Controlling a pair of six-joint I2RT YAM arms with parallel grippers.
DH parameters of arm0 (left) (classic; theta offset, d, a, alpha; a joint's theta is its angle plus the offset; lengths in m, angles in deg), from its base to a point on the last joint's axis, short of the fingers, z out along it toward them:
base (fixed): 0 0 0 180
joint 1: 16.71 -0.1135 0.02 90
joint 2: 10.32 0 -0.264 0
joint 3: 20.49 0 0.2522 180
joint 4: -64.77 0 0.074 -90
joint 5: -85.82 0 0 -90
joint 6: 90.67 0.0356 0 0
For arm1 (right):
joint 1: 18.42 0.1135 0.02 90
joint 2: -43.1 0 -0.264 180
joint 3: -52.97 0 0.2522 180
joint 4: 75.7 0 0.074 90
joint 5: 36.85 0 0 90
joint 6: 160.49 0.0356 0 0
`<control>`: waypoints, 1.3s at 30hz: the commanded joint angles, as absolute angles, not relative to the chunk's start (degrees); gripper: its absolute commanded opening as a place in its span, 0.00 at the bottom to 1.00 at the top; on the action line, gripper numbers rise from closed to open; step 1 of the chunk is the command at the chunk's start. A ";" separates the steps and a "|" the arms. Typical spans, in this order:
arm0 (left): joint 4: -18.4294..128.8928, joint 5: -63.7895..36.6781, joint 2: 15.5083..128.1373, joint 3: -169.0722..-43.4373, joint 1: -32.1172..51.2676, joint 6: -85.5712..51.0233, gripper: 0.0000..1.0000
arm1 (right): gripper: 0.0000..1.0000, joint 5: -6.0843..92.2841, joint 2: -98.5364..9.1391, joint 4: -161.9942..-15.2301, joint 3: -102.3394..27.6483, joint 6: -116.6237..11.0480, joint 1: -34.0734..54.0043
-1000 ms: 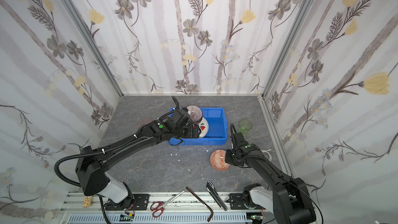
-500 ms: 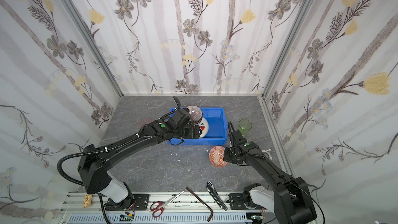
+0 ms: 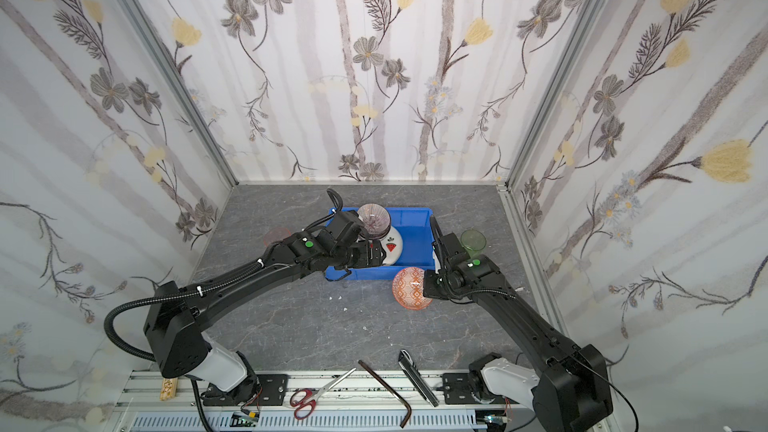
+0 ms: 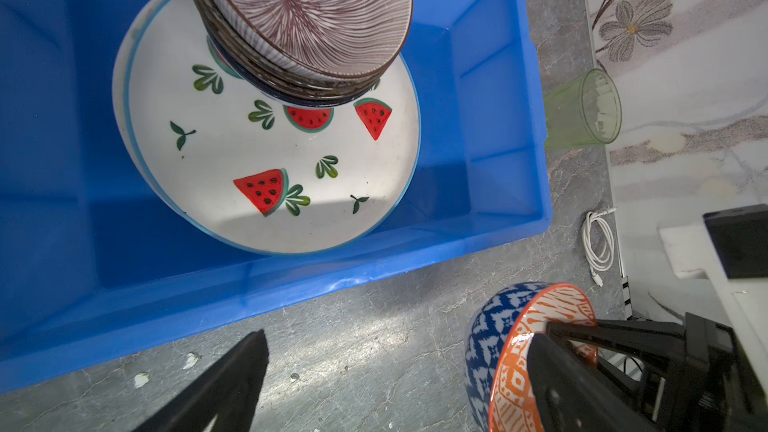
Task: Place the mixed dishes into the plastic bin
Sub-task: 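Lift the orange patterned bowl with the right gripper toward the left gripper, then grasp the orange patterned bowl rim with the left gripper and open the right gripper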
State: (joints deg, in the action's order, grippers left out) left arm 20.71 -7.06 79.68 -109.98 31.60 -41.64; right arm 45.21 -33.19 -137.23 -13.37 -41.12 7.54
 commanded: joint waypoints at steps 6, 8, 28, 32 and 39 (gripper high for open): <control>21.03 -8.22 79.34 -110.45 31.27 -43.56 1.00 | 0.00 47.86 -39.49 -138.81 -24.06 -43.49 9.47; 21.02 -8.34 79.25 -110.63 31.27 -43.71 1.00 | 0.00 47.88 -41.14 -138.63 -25.79 -43.85 9.69; 21.00 -10.77 81.95 -111.97 30.19 -42.85 0.67 | 0.00 47.97 -49.87 -138.77 -35.06 -46.27 12.51; 21.03 -11.52 82.78 -112.38 30.13 -42.64 0.56 | 0.00 47.90 -50.39 -138.60 -35.71 -46.32 12.74; 21.04 -12.49 83.63 -112.74 30.13 -42.16 0.41 | 0.00 47.71 -51.33 -138.44 -36.33 -46.71 12.91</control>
